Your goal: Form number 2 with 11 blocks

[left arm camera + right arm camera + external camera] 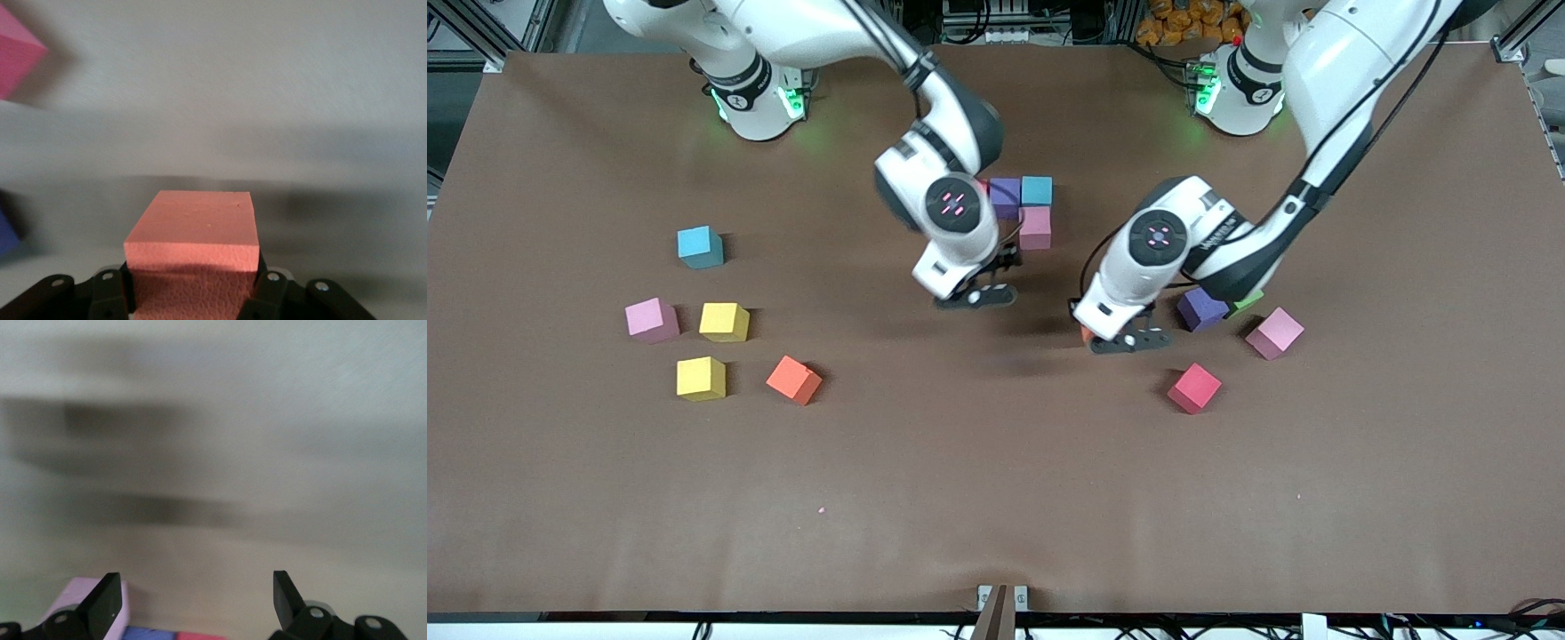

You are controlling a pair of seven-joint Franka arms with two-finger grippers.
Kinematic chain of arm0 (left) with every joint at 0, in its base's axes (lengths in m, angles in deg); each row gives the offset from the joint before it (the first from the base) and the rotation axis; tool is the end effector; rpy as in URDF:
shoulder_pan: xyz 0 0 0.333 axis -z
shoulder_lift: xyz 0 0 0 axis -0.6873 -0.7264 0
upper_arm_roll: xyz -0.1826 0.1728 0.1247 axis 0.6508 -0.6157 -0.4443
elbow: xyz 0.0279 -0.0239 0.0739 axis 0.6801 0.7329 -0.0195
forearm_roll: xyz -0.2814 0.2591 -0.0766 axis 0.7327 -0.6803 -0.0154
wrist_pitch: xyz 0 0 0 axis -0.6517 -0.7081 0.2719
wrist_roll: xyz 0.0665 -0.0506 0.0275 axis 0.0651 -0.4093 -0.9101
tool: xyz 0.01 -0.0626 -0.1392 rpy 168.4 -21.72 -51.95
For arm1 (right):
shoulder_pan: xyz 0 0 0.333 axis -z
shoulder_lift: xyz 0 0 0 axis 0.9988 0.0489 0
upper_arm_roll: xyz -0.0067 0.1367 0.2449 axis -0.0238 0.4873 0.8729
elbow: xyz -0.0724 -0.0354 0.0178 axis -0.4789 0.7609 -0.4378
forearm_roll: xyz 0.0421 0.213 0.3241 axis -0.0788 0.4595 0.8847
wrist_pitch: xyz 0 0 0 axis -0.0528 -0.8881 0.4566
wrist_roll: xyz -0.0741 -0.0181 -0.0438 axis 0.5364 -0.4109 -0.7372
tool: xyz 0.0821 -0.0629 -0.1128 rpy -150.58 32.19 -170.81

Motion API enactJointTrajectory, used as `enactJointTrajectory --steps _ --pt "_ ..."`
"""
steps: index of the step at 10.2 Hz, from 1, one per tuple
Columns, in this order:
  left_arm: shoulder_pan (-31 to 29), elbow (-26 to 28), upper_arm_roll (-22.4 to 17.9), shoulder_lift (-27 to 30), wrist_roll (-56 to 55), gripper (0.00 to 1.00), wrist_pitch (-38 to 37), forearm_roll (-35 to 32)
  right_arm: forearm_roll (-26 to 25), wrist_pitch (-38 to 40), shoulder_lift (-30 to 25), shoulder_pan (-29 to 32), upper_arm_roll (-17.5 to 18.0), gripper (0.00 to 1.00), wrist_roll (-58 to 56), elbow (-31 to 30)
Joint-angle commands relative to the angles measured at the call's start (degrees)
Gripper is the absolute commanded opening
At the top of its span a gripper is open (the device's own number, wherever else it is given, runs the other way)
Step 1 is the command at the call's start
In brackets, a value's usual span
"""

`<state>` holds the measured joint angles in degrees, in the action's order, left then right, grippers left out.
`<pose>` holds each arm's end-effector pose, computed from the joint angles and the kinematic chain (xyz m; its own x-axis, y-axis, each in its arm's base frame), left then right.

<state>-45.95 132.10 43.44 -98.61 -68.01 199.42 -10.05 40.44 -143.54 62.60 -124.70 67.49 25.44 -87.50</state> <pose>0.4891 -0.3712 0.1844 0.9967 0.0472 -0.0655 0.0495 -0.9982 0.0330 0.4798 0.4363 0.2112 0.9691 0.1146 -0.2186 0.1044 -0.9929 -0.0577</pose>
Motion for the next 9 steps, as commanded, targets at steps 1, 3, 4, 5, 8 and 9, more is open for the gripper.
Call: enactJointTrajectory --steps 1,3,4,5,8,9 --pt "4.0 -0.6 -0.5 -1.5 -0.9 0.36 -0.5 -2.5 -2.2 3.2 -2.0 7.5 0.4 1.00 -10.1 -1.1" --pt "6.7 0.5 -0.5 -2.3 -2.9 0.34 -0.4 -2.5 -3.7 3.5 -2.1 14.4 0.4 1.00 -20.3 -1.2" --pt "8.5 1.0 -0.5 -2.8 -6.1 0.35 0.3 -2.5 -4.4 3.6 -2.1 18.1 0.4 1.00 -25.6 -1.4" --pt "10.0 1.0 -0.5 -3.6 -9.3 0.35 1.0 -2.5 -5.6 4.2 -1.9 20.8 0.4 1.00 -30.5 -1.3" --pt "11.7 1.9 -0.7 -4.4 -11.3 0.35 1.8 -2.7 -14.6 3.3 -1.2 26.4 0.5 1.00 -40.0 -1.2" --pt "11.6 3.3 -0.7 -4.6 -12.2 0.35 4.2 -3.6 -14.8 2.8 -1.1 26.8 0.5 1.00 -41.4 -1.3"
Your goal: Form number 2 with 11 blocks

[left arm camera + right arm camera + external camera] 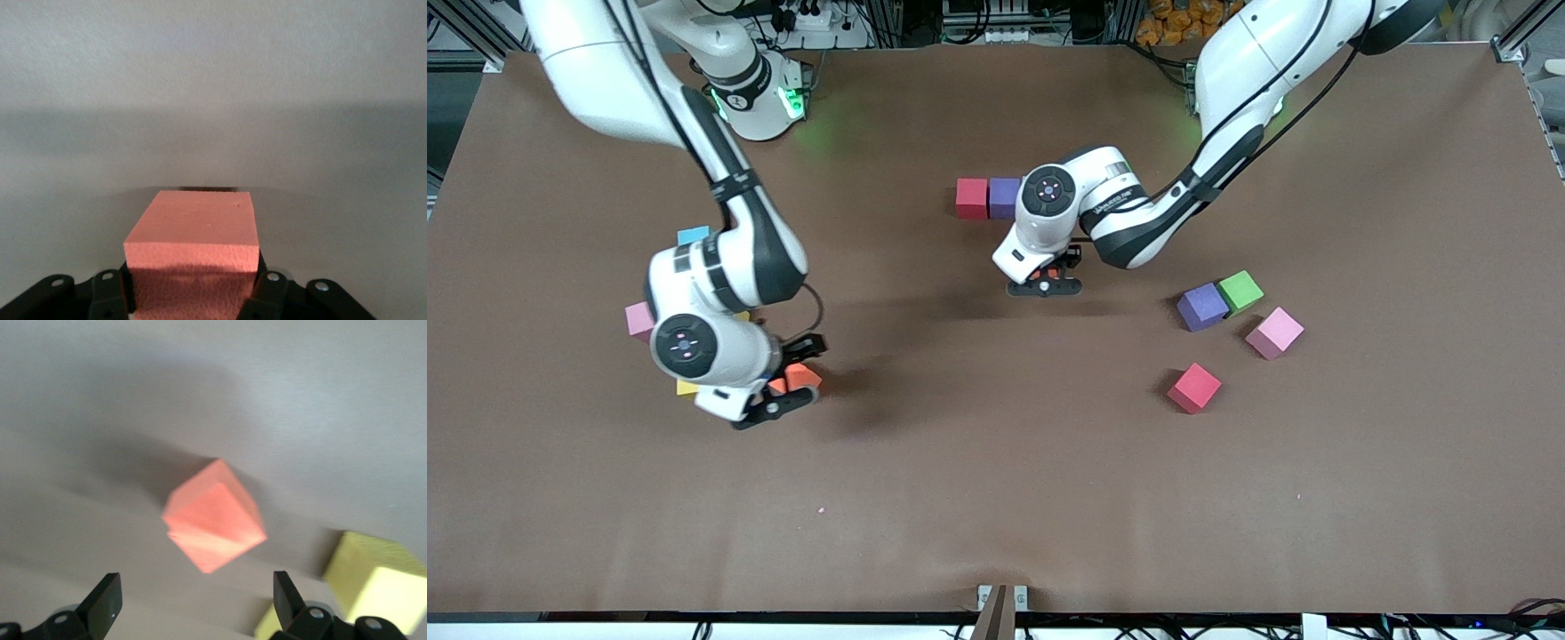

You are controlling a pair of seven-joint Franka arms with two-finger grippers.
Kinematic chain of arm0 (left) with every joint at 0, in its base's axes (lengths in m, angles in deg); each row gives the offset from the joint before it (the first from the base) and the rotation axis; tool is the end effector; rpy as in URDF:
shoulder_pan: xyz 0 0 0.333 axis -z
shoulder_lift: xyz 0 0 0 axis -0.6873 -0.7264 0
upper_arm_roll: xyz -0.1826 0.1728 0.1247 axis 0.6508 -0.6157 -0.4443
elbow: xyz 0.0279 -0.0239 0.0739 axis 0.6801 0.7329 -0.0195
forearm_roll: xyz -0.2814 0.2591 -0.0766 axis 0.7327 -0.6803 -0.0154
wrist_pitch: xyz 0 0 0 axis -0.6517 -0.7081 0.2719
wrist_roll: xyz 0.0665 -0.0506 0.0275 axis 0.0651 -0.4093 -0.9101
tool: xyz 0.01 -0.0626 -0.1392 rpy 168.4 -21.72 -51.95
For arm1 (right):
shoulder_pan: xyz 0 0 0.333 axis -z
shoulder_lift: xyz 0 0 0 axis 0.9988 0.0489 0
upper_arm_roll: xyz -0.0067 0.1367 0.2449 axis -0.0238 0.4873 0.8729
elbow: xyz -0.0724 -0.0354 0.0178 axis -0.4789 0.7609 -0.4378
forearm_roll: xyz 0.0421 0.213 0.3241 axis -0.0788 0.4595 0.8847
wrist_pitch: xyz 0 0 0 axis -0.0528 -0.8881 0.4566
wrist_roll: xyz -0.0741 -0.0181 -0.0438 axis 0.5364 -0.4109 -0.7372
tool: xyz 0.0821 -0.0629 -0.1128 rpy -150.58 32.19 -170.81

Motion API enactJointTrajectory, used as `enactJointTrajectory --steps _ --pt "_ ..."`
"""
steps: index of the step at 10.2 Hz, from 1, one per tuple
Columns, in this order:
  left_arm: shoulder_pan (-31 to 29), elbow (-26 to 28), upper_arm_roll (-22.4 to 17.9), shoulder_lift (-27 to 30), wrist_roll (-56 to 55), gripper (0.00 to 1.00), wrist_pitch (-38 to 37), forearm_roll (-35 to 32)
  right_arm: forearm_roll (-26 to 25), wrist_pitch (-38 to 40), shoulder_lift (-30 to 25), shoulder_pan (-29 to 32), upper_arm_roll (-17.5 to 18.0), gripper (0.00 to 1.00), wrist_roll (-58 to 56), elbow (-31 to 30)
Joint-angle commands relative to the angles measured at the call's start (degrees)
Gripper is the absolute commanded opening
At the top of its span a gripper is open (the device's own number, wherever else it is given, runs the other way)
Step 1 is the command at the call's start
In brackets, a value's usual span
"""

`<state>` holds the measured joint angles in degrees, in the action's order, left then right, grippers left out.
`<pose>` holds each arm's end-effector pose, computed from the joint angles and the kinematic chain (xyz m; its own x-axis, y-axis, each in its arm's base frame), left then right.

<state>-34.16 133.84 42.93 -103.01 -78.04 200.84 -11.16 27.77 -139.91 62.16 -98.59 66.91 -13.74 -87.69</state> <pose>0.3847 -0.4555 0.1378 0.9902 0.0035 -0.1397 0.0035 -1.0000 -0.0003 0.6191 0.1501 0.2094 0.8832 0.4172 -0.2142 0.4259 -0.9047 -0.0060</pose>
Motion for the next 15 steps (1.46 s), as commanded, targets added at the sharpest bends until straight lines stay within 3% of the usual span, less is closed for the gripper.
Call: enactJointTrajectory --steps 1,8,11,15 --pt "-0.2 2.1 -0.2 -0.3 -4.0 0.35 4.2 -3.3 -2.6 -0.9 -0.4 0.9 1.0 1.00 -3.1 -1.2" --pt "1.0 4.7 -0.2 -0.5 -6.8 0.36 4.0 -3.9 -5.7 -11.8 0.2 2.4 1.1 1.00 -19.9 -6.5" --pt "0.9 5.3 -0.2 0.1 -6.7 0.36 3.7 -3.9 -5.0 -12.5 -0.7 1.9 1.9 1.00 -21.2 -8.3" --pt "0.9 5.3 -0.2 0.1 -6.7 0.37 3.5 -3.9 -5.7 -22.1 -2.1 1.5 2.9 1.00 -22.3 -14.5"
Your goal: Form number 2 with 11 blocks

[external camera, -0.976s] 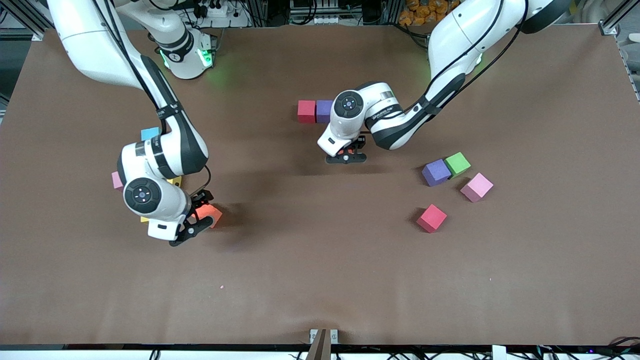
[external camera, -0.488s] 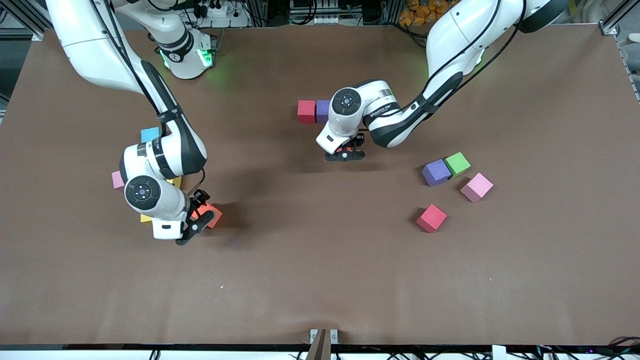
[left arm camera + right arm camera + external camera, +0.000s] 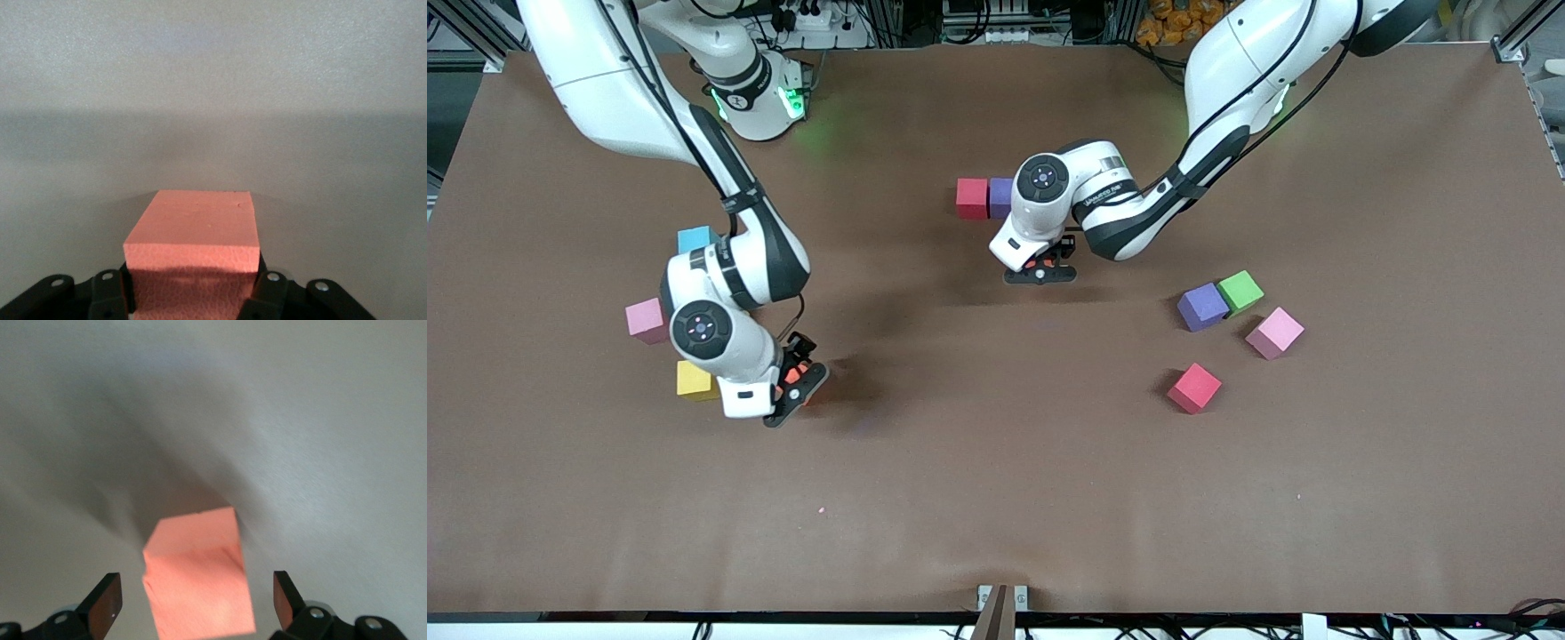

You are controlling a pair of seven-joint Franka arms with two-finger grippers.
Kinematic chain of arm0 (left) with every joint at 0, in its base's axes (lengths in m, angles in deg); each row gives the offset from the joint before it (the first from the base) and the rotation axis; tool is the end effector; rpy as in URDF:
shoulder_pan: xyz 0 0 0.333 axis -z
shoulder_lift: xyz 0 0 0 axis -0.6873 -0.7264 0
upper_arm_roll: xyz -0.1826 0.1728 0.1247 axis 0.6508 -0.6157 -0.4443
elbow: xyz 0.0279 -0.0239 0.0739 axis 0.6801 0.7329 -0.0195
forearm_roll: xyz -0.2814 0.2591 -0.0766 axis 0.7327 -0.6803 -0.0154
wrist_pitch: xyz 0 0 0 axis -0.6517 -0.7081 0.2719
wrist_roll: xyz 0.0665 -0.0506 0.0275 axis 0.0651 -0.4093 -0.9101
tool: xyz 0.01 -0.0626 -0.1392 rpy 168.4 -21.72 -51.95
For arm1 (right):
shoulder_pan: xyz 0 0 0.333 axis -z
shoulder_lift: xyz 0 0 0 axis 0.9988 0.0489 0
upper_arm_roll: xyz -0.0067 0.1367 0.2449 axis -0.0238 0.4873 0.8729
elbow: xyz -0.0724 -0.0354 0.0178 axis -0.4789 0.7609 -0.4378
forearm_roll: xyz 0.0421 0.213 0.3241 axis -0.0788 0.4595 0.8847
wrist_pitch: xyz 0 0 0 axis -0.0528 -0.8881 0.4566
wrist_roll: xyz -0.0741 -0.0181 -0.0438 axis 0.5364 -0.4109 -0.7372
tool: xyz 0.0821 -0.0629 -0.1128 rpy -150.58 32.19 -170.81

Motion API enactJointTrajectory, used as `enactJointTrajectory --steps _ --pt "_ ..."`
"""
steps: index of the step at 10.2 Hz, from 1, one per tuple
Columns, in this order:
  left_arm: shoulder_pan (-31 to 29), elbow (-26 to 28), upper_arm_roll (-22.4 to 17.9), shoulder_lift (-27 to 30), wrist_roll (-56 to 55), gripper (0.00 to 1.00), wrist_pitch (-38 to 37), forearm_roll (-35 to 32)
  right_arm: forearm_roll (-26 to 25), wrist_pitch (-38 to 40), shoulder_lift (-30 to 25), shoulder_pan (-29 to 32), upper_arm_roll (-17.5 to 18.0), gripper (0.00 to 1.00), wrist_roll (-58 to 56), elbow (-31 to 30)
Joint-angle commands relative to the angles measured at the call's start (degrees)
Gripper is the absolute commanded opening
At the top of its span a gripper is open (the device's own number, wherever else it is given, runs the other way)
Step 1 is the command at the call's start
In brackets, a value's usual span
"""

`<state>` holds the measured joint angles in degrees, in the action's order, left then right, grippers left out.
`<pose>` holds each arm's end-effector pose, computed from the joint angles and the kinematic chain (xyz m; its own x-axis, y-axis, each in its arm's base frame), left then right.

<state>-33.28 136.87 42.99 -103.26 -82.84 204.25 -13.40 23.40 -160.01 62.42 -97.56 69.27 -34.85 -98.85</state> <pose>0.3615 -0.4598 0.1228 0.9915 0.0273 -0.1276 0.0275 -0.9996 0.0004 0.6056 0.1630 0.1507 0.6264 0.7756 -0.0780 0.7785 -0.6275 0.0127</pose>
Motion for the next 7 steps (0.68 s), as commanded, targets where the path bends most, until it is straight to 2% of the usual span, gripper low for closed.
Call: enactJointTrajectory --steps 1,3,4,5,7 --pt "0.1 2.3 -0.3 0.4 -1.9 0.38 -0.8 -1.7 -1.3 -3.0 -2.1 0.6 0.6 1.00 -3.1 -3.5" --pt "0.1 2.2 -0.3 0.5 -1.9 0.43 -2.6 -1.7 -1.3 -4.0 -1.8 1.4 0.6 1.00 -3.9 -4.0" --pt "0.1 1.9 -0.3 0.5 -1.9 0.65 -2.6 -1.7 -1.3 -4.0 -1.7 1.4 0.6 1.00 -4.0 -4.6" --pt "0.1 1.6 -0.3 0.5 -1.7 1.00 -2.6 -1.7 -1.3 -4.1 -1.7 1.4 0.6 1.00 -4.0 -5.0" --pt "0.1 -0.4 -0.3 0.3 -1.9 1.00 -2.6 -1.6 -1.3 -5.0 -1.7 1.5 0.5 1.00 -4.0 -5.7"
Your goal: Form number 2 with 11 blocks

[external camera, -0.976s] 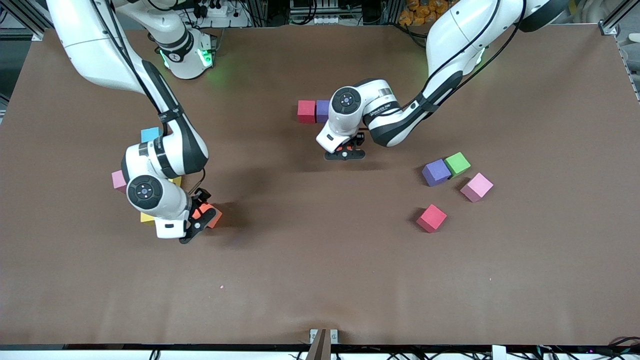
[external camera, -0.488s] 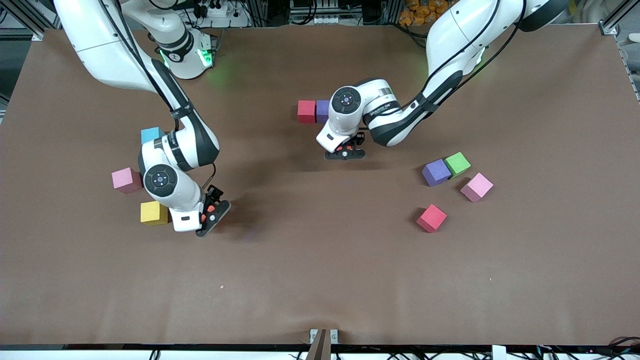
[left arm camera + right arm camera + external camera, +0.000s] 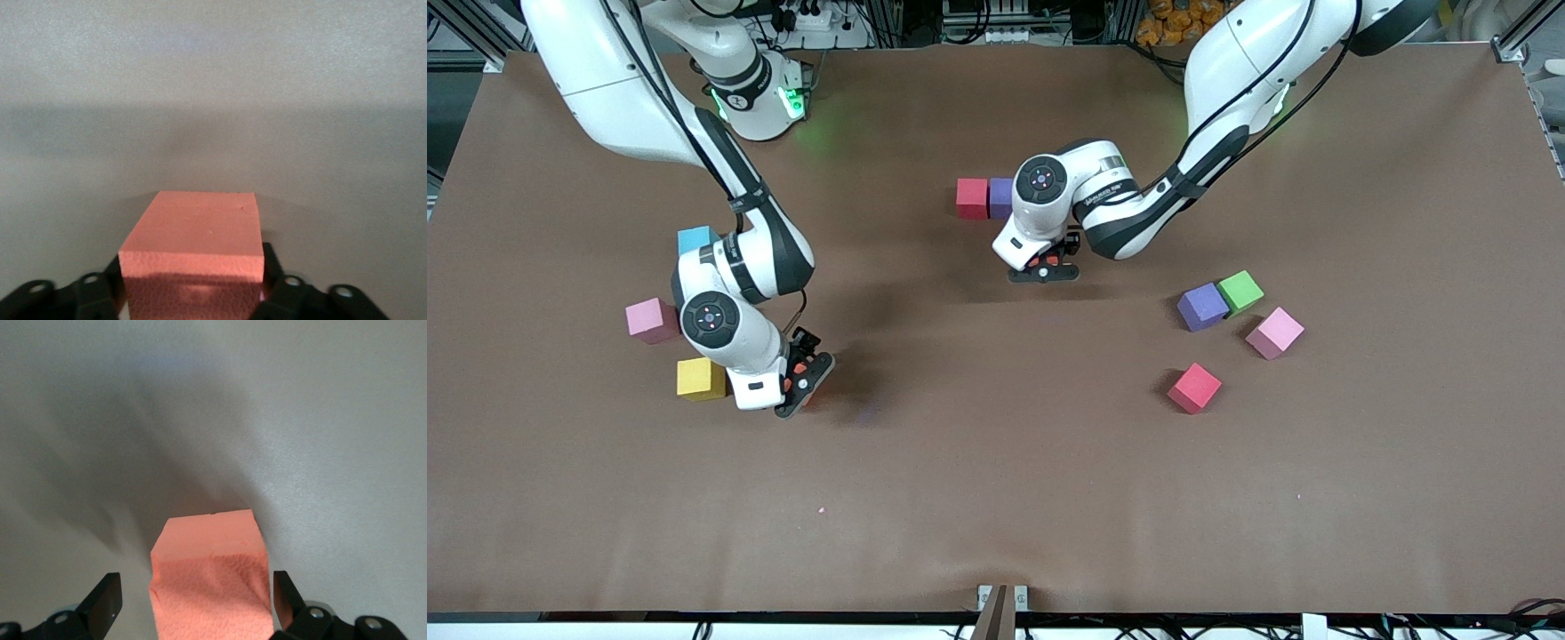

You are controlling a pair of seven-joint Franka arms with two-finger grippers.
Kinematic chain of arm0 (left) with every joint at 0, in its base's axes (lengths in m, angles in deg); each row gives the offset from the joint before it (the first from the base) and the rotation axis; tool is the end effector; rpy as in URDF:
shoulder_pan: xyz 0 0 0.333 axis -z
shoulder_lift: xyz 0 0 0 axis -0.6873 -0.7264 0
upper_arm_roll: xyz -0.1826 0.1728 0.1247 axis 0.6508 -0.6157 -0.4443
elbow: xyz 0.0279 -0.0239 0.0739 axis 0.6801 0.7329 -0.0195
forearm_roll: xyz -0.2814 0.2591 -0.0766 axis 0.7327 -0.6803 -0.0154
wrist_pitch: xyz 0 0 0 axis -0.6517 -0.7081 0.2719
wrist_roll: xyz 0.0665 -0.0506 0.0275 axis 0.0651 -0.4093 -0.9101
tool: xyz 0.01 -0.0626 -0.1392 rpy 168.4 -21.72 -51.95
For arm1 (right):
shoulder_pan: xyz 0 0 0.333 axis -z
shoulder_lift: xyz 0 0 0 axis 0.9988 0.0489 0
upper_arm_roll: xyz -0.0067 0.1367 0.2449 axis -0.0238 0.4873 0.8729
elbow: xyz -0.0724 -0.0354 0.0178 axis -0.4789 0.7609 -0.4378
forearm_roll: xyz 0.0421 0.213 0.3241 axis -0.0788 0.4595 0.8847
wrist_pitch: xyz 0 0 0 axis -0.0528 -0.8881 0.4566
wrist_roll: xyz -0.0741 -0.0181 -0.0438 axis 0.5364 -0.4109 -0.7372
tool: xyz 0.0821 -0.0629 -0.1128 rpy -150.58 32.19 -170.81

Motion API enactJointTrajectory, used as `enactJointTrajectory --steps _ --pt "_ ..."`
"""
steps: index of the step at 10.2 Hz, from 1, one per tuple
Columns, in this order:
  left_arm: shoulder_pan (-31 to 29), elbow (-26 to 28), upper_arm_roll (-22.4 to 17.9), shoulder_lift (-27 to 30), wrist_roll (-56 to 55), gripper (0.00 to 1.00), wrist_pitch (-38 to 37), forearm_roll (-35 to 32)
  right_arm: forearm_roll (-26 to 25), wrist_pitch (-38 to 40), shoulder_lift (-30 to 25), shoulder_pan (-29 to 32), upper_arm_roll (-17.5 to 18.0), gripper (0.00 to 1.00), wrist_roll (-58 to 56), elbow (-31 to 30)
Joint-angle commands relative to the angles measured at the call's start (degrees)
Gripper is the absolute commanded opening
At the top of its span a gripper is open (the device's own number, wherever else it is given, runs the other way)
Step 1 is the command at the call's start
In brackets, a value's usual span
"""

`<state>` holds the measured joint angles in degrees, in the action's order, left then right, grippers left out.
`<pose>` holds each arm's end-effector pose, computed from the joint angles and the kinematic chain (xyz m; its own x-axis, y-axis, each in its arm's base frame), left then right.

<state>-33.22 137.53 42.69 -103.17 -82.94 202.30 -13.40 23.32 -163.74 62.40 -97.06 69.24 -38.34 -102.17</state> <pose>0.3563 -0.4511 0.1159 0.9890 0.0287 -0.1448 0.0229 -0.9989 -0.0417 0.5950 0.1568 0.1330 0.5799 0.8117 -0.0695 0.8140 -0.5808 0.0082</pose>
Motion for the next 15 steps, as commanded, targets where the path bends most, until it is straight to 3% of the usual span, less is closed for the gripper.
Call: enactJointTrajectory --steps 1,3,4,5,6,9,11,15 --pt "0.1 -2.1 0.1 0.3 -1.9 1.00 -0.7 -1.6 -1.2 -3.3 -1.7 1.6 0.6 1.00 -0.6 -3.6" --pt "0.1 -5.1 0.4 1.0 -2.0 1.00 -0.9 -0.7 -1.2 -5.0 -1.6 2.1 0.6 1.00 -2.3 -4.4" --pt "0.0 -5.9 0.5 2.4 -2.9 1.00 -1.9 -0.6 -1.2 -4.9 -1.6 2.1 0.6 0.90 -2.3 -4.2" --pt "-0.7 -7.0 0.9 4.4 -3.1 1.00 -4.5 -0.5 -1.2 -4.6 -1.6 2.1 0.6 0.68 -2.5 -4.0" --pt "-1.4 -7.1 1.5 7.2 -3.0 1.00 -6.7 1.0 -1.2 -4.3 -1.7 1.8 0.6 0.54 -3.0 -3.7" --pt "-5.0 -7.2 2.0 11.3 -2.3 1.00 -8.6 3.1 -1.2 -2.8 -2.1 -0.9 0.7 0.51 -3.2 -1.9" --pt "-10.5 -8.0 4.1 12.0 1.4 1.00 -9.7 3.1 -1.2 1.3 -2.3 -4.6 0.8 0.51 -3.5 0.1" --pt "-26.1 -8.6 7.8 11.3 12.9 1.00 -10.5 3.2 -1.0 1.4 -2.2 -10.0 6.5 0.52 -3.6 0.0"
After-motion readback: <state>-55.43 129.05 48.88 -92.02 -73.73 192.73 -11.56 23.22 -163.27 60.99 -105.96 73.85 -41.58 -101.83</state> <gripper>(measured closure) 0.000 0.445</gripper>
